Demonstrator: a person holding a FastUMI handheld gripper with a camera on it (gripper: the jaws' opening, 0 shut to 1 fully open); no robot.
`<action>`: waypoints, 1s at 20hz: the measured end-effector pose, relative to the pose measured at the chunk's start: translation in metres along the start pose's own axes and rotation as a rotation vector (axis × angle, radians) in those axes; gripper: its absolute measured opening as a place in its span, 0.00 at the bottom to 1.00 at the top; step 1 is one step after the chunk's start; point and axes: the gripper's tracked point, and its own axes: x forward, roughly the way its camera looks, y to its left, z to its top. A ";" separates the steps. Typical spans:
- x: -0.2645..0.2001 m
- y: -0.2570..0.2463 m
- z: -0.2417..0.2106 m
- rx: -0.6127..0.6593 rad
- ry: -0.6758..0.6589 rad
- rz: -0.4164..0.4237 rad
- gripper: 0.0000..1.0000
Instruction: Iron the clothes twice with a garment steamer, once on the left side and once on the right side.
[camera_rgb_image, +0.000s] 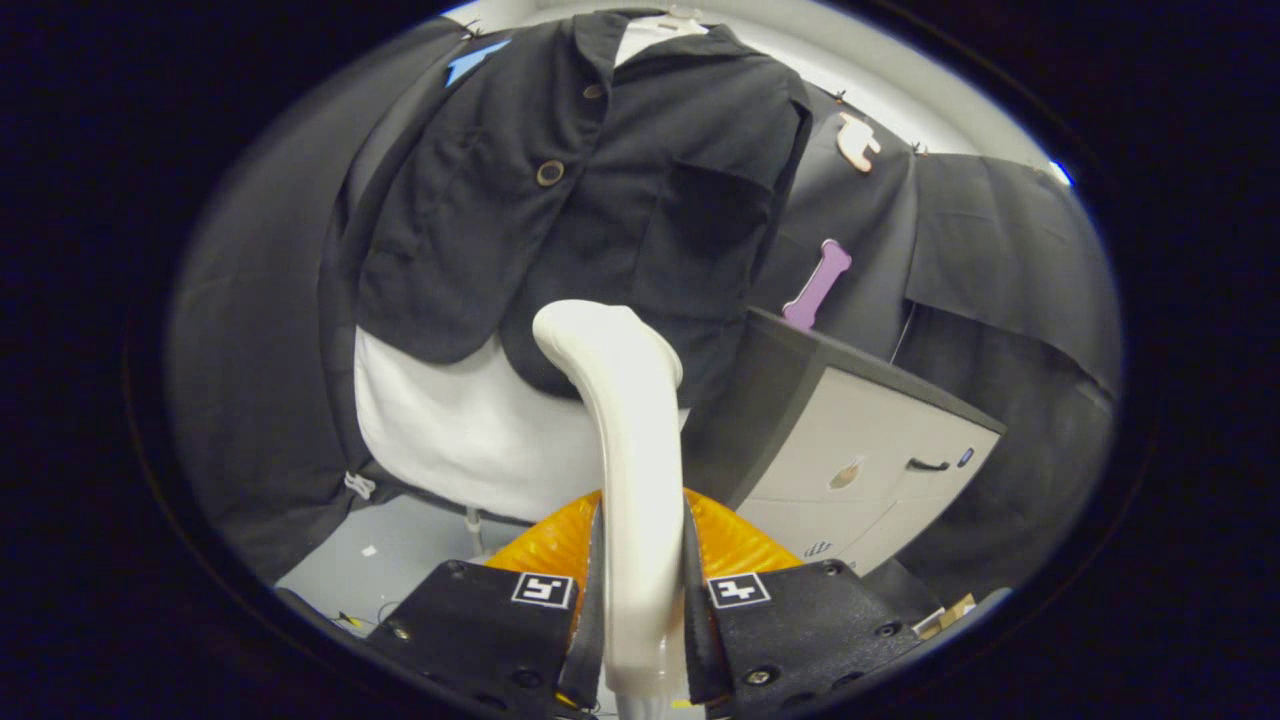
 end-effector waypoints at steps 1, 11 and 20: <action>-0.006 -0.002 0.018 0.018 -0.041 0.000 0.36; -0.079 0.019 0.282 0.148 -0.524 0.099 0.35; -0.064 0.065 0.448 0.108 -0.731 0.118 0.35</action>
